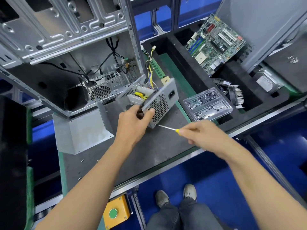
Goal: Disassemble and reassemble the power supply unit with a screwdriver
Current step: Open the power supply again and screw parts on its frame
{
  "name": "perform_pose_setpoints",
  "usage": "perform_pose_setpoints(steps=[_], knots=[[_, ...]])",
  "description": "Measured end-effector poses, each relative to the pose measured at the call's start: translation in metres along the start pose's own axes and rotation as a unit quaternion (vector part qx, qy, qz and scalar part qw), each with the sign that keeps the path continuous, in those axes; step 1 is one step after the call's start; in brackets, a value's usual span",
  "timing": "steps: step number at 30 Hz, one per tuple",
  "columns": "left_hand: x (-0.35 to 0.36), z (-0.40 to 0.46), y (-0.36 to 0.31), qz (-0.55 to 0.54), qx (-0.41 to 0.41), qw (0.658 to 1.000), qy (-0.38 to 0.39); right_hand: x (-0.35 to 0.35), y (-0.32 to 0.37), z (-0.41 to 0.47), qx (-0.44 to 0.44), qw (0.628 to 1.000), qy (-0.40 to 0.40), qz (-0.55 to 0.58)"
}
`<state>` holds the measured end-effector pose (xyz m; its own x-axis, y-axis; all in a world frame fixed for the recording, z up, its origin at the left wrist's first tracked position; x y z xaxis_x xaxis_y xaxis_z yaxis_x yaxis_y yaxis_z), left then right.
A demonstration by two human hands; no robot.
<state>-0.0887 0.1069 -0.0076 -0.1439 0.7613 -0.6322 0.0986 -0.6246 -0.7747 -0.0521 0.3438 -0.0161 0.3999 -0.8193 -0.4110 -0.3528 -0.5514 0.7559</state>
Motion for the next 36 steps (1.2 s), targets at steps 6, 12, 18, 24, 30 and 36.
perform_pose_setpoints(steps=[6, 12, 18, 24, 30, 36], knots=[[0.007, -0.014, -0.005, -0.332, -0.183, 0.925, 0.017, -0.072, 0.113, -0.029, -0.235, 0.944, -0.138, -0.187], [0.012, -0.036, -0.003, -0.515, -0.332, 0.790, -0.023, -0.049, 0.186, -0.022, -0.360, 0.920, -0.109, -0.115], [0.006, -0.032, 0.005, -0.510, -0.327, 0.795, 0.035, -0.010, 0.187, -0.011, -0.350, 0.935, 0.032, -0.041], [-0.002, -0.027, 0.018, -0.418, -0.284, 0.862, 0.026, -0.007, 0.180, -0.016, -0.385, 0.915, -0.100, -0.067], [-0.006, -0.019, 0.006, -0.411, -0.242, 0.877, 0.058, -0.007, 0.175, -0.019, -0.392, 0.896, -0.205, -0.040], [0.008, -0.009, 0.000, -0.441, -0.277, 0.852, 0.058, -0.003, 0.188, -0.001, -0.352, 0.919, -0.061, 0.169]])
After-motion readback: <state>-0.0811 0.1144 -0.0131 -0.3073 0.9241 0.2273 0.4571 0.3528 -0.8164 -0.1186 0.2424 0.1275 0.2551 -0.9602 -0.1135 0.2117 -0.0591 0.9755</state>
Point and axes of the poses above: each hand's wrist, its own z-axis towards the middle knuckle, its own x-axis out of the palm, y = z × x, the point moved 5 cm from there along z, towards the middle knuckle
